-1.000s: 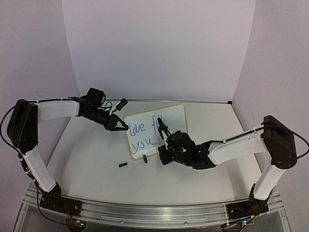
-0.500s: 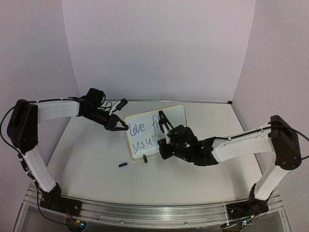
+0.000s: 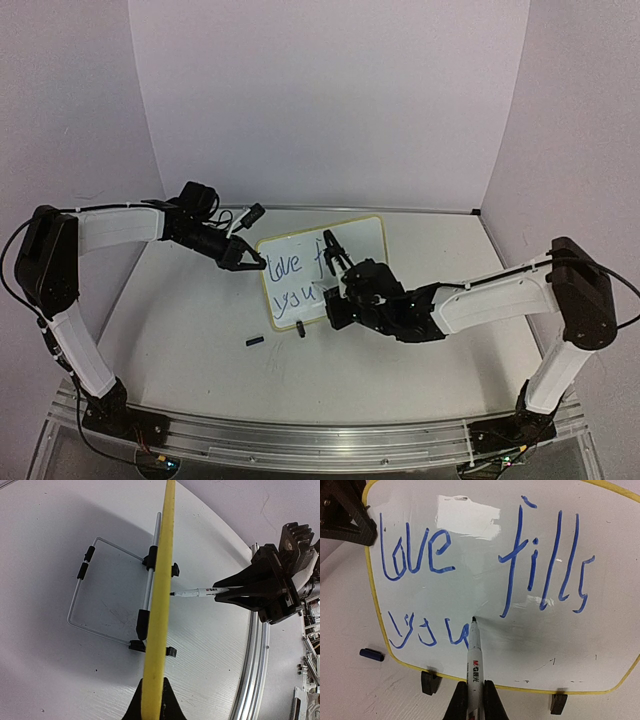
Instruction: Write a sentence on the whiteboard
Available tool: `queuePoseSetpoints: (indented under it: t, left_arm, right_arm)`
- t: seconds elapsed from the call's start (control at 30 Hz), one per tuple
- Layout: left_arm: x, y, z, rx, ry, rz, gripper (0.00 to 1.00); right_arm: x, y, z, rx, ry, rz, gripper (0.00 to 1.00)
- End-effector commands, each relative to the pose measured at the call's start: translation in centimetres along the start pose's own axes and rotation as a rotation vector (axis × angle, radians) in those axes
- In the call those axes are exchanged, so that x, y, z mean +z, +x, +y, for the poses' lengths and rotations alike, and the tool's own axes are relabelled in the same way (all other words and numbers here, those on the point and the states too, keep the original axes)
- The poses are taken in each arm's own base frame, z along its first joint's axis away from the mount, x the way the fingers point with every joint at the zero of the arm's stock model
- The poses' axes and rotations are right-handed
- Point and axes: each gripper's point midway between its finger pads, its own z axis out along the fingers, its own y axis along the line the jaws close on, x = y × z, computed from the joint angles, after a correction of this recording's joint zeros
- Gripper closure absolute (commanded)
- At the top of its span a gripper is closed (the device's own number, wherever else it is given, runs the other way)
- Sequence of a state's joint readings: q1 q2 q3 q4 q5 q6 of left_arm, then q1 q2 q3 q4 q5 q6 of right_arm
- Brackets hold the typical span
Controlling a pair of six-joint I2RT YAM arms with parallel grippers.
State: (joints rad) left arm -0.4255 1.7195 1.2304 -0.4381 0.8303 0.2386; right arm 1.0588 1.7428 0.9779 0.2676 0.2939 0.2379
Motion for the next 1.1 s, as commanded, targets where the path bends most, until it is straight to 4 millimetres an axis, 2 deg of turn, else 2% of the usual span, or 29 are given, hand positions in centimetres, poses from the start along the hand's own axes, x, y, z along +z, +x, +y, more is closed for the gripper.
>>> queuePoseSetpoints:
  t: [0.0,0.2,0.43,0.63,0.9,1.07]
  left_arm:
    - [-0.6,-0.6,0.7,0.061,-0.078,0.014,1.0]
    - [-0.6,-0.5,0.7,0.06,-0.078,0.015,1.0]
    - [-0.5,-0.5,0.7,0.059,-0.078,0.017,1.0]
    - [-0.5,-0.5,0.7,0.059,-0.079,0.017,1.0]
    - [-0.5,-0.4,0.7,0.057,-0.079,0.019,1.0]
    - [-0.5,-0.5,0.7,0.058,-0.08,0.018,1.0]
  right_arm:
    - [0.1,0.4,-0.8,0.025,0.03,0.002,1.0]
    - [0.0,2.3,-1.0,0.05,0.024,0.041,1.0]
    - [-0.1,3.5,-0.7,0.056,-0.001,0.069,1.0]
    - [-0.1,2.9,-0.4,0.054,-0.012,0.06,1.0]
    - [-0.4,0.3,-0.3,0.029,0.006,0.013,1.0]
    - [-0.4,-0.5,-0.6,0.01,0.03,0.0,1.0]
